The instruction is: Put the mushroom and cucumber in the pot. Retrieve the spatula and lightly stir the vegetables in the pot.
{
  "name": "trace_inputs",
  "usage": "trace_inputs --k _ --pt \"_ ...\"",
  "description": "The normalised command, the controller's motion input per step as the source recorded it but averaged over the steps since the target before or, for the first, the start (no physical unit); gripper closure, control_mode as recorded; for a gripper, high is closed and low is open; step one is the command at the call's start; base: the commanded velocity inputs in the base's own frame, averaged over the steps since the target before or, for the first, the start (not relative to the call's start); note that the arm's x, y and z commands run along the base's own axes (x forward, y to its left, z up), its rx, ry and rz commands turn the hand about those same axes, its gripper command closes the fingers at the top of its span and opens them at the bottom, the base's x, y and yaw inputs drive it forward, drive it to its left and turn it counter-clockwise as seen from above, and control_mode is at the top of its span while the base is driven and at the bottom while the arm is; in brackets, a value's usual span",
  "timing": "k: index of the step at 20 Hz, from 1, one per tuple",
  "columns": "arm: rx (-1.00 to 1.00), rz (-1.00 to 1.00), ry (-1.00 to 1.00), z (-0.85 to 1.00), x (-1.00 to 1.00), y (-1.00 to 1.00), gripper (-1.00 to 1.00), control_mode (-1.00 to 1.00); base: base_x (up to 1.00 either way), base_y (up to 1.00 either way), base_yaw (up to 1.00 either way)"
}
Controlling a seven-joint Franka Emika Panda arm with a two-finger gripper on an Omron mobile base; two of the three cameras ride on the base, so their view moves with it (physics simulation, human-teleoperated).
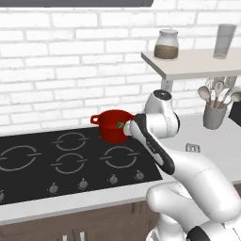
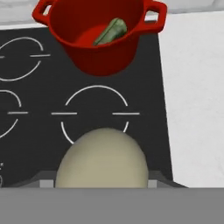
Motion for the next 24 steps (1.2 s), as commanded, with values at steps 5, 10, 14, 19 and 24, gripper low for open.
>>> trace_inputs --k 5,10,14,19,24 --pt "-0.06 -0.04 -0.11 0.54 0.77 0.57 1.00 -1.00 0.00 0.00 0.00" --pt "-0.06 -0.07 -0.02 0.12 0.98 0.14 1.00 -1.00 0.00 0.00 0.00" --pt "-0.03 -0.07 0.08 -0.06 0.99 0.00 1.00 -1.00 0.00 0.00 0.00" --pt "-0.03 -0.04 0.11 -0.38 0.89 0.00 1.00 -1.00 0.00 0.00 0.00" --pt "-0.03 -0.02 0.13 -0.52 0.60 0.00 1.00 -1.00 0.00 0.00 0.00"
